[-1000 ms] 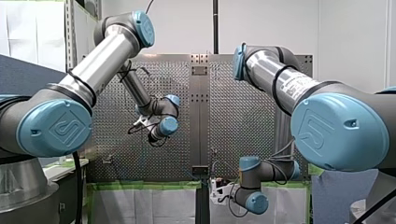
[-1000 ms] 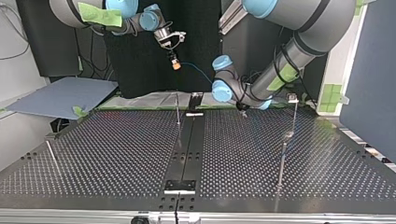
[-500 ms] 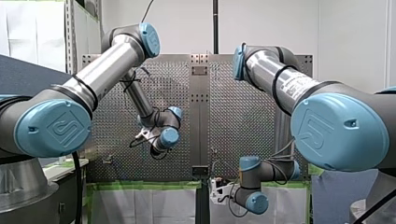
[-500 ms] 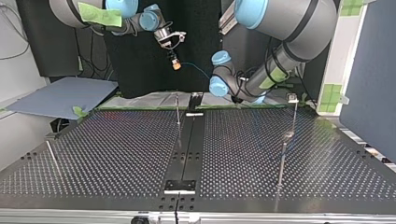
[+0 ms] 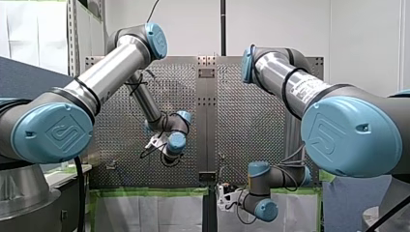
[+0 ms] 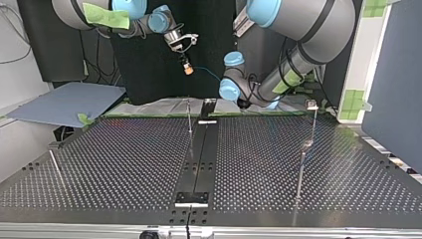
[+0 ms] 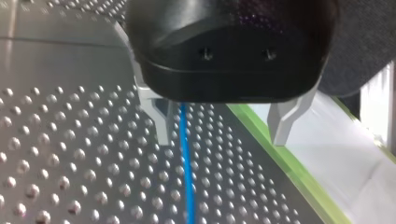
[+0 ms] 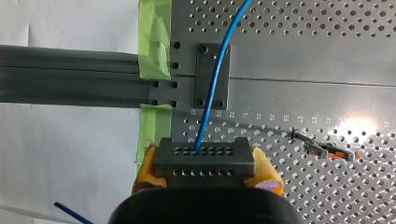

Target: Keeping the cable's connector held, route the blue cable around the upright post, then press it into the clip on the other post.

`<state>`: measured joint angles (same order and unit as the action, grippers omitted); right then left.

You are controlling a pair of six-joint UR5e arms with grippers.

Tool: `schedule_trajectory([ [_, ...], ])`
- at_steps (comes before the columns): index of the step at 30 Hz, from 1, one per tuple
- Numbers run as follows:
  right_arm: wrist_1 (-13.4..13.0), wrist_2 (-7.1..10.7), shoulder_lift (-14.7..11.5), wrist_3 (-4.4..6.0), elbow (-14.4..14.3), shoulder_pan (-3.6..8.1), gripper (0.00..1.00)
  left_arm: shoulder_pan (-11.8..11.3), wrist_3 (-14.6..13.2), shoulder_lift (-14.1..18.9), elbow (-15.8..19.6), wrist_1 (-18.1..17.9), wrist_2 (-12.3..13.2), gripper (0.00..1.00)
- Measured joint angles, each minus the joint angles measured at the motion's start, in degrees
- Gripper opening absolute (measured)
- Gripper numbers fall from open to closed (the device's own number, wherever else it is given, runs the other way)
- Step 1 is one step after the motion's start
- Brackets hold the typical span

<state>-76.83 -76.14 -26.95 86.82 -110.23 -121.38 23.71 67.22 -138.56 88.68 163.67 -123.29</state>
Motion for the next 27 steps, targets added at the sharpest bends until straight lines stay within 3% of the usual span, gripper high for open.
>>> schedule_trajectory([
  [12,-0.07,1.44,-0.05,-0.76,-0.02,0.38,0.00,1.32,1.94,-0.15,-0.01,0.95,3.00,0.99],
  [19,-0.09,2.03,-0.05,-0.92,0.00,0.55,0.00,2.72,1.78,-3.15,0.00,3.45,3.90,0.99],
  [27,0.07,2.10,-0.05,-0.93,0.02,0.69,0.00,4.19,3.11,-5.74,0.01,2.42,7.42,0.99],
])
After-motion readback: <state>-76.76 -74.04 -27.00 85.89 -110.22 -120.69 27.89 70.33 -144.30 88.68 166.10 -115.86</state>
